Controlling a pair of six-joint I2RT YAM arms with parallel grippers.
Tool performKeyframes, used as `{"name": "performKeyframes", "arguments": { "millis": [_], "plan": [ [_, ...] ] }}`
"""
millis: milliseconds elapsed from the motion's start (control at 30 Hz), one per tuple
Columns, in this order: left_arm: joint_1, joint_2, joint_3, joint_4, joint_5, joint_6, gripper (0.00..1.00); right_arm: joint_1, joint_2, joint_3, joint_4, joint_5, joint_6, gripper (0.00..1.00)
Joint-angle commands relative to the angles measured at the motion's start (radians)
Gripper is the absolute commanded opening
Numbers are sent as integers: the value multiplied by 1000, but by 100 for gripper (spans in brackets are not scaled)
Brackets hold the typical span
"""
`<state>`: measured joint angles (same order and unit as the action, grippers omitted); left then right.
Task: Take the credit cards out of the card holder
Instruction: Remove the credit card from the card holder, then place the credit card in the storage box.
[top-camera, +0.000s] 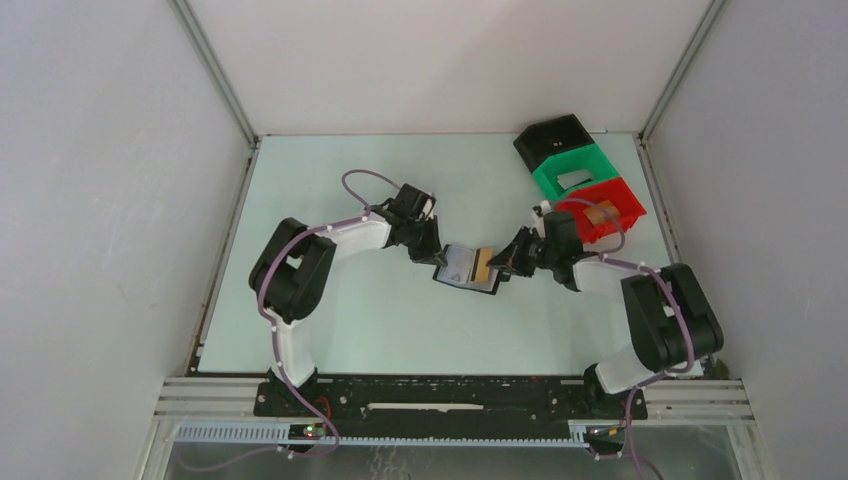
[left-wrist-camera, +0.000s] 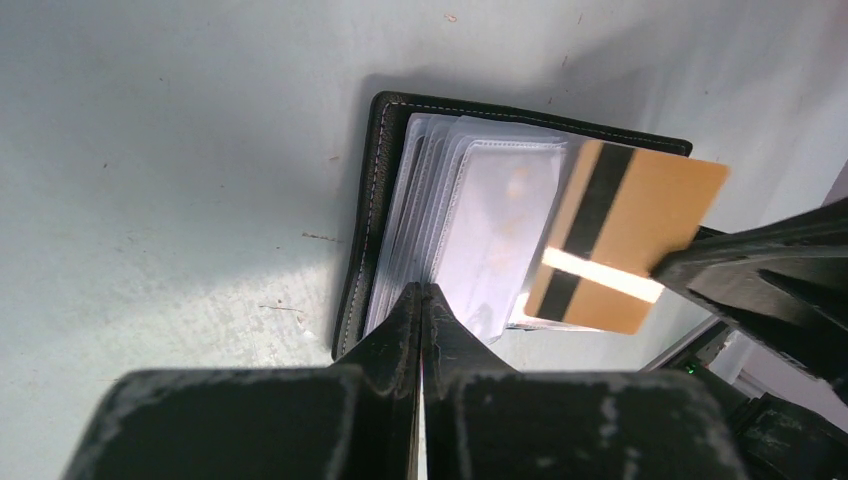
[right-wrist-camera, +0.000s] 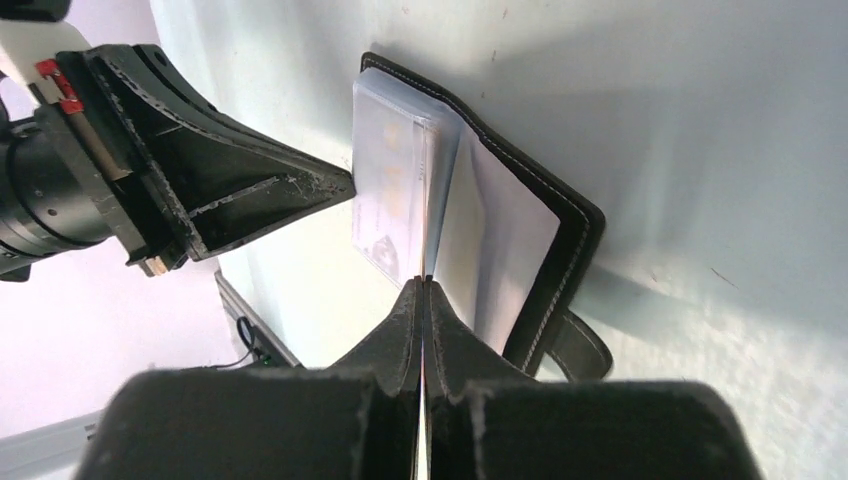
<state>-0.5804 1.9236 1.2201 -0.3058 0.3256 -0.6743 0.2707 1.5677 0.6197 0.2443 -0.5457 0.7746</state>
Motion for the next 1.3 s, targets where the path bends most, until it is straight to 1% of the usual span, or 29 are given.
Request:
{"name": "performKeyframes", "arguments": {
  "millis": [0,133,267,433,567,633,700,733,833,867,967,1033,1167,1267],
  "plan": [
    [3,9,-27,-24,-48,12,0,-28,-113,10,-200,89,-84,0],
    [2,-19,-31,-28,-54,21,0,-41,-251,56,-366,162,-104,0],
    [2,-62,-21,-47,-64,38,0,-77,-348,158,-527,249,-107,0],
    [-6,-107,-4,-68,-63,54,0,-142,-408,270,-661,337,-99,0],
    [-18,-137,5,-84,-60,61,0,-186,-411,372,-771,484,-105,0],
    [-18,-151,16,-101,-64,72,2,-210,-377,448,-839,569,-108,0],
    [-15,-163,43,-139,-85,88,11,-225,-314,525,-905,659,-101,0],
    [-14,-172,52,-153,-94,99,13,-236,-285,562,-933,698,-98,0],
    [-4,-216,56,-168,-114,105,13,-262,-188,666,-1003,776,-82,0],
    [2,-230,56,-170,-119,106,13,-293,-154,698,-1017,796,-79,0],
    [15,-267,55,-189,-130,114,13,-329,-55,788,-1064,840,-68,0],
    [21,-288,51,-200,-134,118,13,-340,10,850,-1096,882,-61,0],
    [25,-311,47,-212,-128,123,13,-354,123,959,-1140,917,-54,0],
    [26,-321,48,-218,-122,126,14,-356,218,1066,-1205,956,-51,0]
  ]
}}
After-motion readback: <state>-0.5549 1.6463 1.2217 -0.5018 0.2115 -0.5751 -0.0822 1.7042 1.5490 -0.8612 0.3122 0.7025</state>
